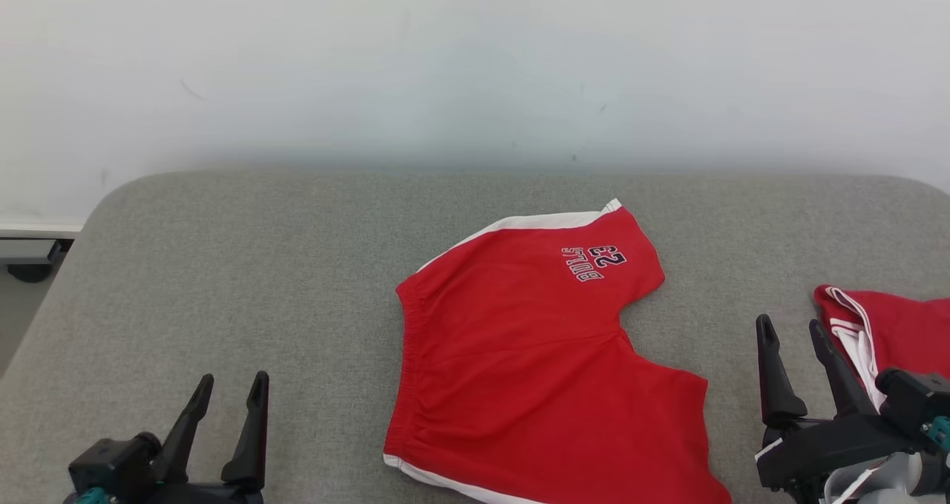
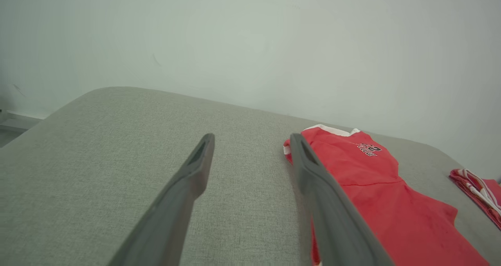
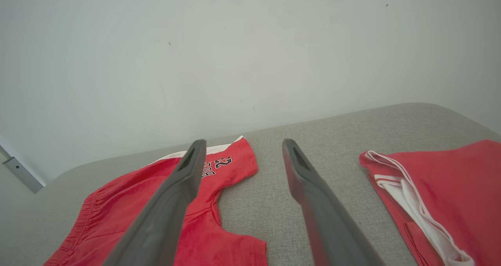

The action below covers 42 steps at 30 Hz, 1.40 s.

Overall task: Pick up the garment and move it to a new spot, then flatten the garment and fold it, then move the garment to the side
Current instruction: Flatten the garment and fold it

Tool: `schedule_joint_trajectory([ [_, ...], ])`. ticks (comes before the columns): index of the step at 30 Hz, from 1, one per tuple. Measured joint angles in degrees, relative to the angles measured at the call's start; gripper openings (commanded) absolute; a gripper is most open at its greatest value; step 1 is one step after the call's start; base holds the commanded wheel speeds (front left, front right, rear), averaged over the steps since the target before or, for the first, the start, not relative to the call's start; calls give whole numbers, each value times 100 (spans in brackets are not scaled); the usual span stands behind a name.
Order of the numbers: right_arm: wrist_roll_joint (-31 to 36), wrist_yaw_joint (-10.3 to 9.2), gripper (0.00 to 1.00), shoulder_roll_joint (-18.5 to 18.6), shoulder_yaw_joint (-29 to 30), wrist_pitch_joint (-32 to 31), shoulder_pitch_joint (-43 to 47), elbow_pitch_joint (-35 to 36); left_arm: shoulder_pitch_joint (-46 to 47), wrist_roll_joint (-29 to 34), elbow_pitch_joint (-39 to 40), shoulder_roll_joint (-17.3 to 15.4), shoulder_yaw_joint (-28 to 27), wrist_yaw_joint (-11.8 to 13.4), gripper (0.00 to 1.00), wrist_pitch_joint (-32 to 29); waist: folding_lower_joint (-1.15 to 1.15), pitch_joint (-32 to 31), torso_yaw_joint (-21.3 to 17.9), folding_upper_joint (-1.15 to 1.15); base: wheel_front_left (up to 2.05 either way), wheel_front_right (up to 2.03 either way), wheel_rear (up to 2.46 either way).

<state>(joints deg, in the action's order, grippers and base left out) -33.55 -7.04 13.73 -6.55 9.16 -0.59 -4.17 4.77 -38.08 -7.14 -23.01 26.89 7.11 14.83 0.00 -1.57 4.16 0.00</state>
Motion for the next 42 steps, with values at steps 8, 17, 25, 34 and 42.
schedule_joint_trajectory([
  [8, 34, 0, 100, -22, -90, 81, 19, -137, -238, 271, 119, -43, -48, 0, 100, 1, 0, -79, 27, 0, 0, 0, 0],
  [17, 34, 57, 100, -59, -171, 116, 24, -244, -400, 336, 209, 25, -177, 0, 100, -76, 0, -79, -78, 0, 0, 0, 0],
  [25, 34, 83, 100, -57, -160, 153, 23, -313, -399, 336, 303, 76, -181, 0, 100, -172, 1, -68, -153, 0, 0, 0, 0],
  [34, 34, 126, 100, -58, -174, 196, 21, -328, -400, 337, 400, 90, -183, 0, 100, -298, 0, -59, -164, 1, 0, 0, 0],
  [42, 47, 147, 100, -16, -467, -375, 127, -353, -58, 386, 409, 171, 314, -123, 100, -964, 1, 21, -155, 1, 0, 0, 0],
])
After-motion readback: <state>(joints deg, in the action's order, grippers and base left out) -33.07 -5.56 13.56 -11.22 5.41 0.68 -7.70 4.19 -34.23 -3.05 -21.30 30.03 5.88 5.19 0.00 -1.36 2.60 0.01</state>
